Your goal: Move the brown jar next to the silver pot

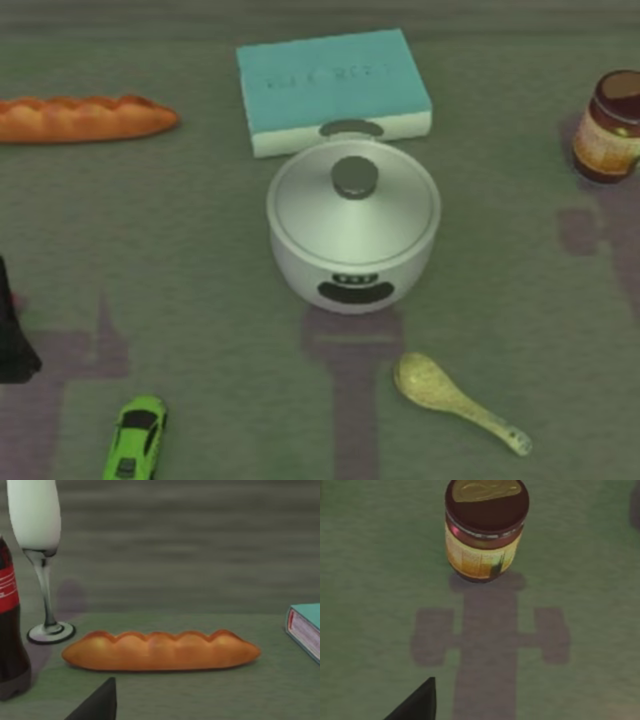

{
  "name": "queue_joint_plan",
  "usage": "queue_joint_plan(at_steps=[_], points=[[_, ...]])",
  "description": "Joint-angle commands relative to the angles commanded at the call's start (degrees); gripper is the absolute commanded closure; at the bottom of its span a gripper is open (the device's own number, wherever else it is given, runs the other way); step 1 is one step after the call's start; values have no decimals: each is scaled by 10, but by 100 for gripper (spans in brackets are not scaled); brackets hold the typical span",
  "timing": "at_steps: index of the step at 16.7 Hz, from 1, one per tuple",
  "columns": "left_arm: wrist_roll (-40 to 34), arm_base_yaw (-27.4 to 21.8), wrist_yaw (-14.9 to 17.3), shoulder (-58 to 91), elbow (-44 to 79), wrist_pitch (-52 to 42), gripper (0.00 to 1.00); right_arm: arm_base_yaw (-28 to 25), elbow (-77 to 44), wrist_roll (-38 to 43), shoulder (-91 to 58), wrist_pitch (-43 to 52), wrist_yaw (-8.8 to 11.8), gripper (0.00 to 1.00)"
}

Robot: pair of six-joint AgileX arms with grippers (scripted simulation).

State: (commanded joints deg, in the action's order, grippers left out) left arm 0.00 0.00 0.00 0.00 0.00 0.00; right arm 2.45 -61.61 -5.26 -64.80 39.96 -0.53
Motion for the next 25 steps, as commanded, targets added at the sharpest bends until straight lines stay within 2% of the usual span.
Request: queue_joint_plan(at_steps=[7, 13, 18, 25], points=[[0, 0, 0, 0, 0, 0, 0, -3, -421, -38, -360, 162, 12, 0], [0, 0, 0, 0, 0, 0, 0, -12, -685, -69, -642, 288, 23, 0], [0, 0, 0, 0, 0, 0, 0, -16, -793, -84, -783, 355, 29, 0], [0, 0, 0, 0, 0, 0, 0, -14, -804, -86, -801, 363, 29, 0]])
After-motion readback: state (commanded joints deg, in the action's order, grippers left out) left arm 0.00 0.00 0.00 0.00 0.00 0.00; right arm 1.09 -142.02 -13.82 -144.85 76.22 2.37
